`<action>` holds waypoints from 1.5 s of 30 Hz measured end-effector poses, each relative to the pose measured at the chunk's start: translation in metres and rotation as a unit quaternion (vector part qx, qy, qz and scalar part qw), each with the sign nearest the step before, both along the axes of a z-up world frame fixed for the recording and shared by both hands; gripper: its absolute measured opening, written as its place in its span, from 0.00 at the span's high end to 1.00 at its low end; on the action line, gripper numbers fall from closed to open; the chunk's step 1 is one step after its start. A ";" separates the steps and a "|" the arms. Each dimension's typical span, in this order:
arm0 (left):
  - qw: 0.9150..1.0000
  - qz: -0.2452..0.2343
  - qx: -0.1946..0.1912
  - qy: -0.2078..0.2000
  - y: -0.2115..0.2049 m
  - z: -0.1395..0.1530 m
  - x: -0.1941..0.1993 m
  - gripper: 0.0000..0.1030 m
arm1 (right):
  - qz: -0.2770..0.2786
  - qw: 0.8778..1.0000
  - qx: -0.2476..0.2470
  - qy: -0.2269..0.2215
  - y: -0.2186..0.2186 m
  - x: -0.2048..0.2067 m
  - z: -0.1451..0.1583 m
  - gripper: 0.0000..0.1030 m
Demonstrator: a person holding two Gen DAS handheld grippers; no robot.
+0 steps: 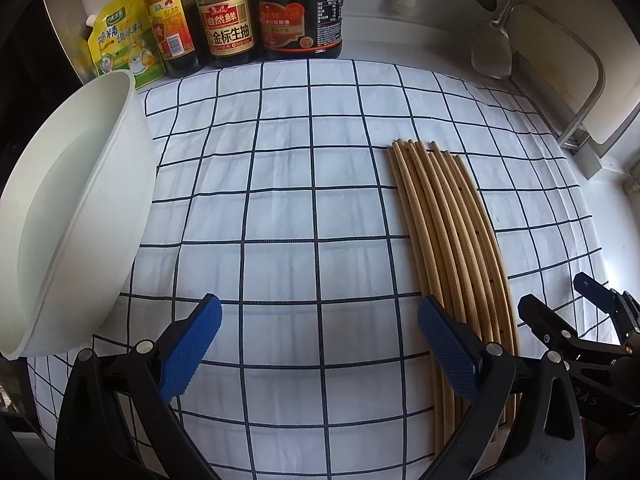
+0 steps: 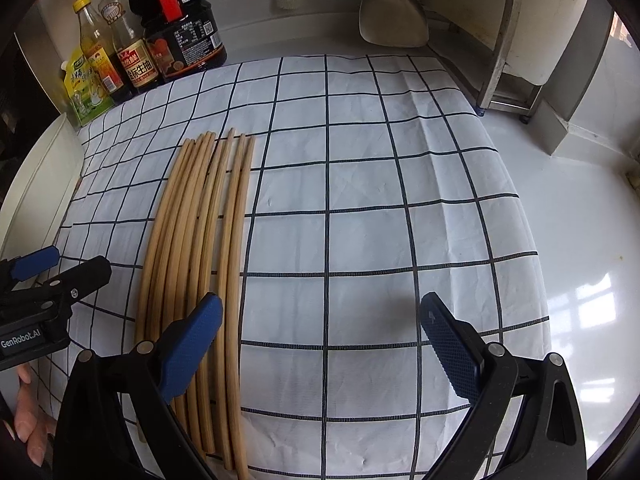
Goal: Organize utensils
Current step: 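Grasp one wooden chopstick with the left tool while the right tool grasps another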
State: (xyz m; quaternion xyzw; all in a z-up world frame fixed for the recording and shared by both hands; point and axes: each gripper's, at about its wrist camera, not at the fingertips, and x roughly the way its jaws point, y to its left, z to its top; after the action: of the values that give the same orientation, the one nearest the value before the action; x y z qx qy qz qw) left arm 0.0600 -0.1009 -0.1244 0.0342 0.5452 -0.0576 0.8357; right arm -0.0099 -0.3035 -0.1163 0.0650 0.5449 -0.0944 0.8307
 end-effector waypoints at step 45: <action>1.000 -0.003 0.004 0.013 -0.006 -0.022 0.000 0.06 | -0.005 0.999 -0.041 0.014 -0.012 -0.010 -0.008 0.09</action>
State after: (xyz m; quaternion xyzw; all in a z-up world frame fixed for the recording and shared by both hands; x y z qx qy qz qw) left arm 0.0602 -0.1073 -0.1459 0.0387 0.5558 -0.0587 0.8283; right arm -0.0195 -0.3151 -0.1244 0.0320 0.5518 -0.1214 0.8245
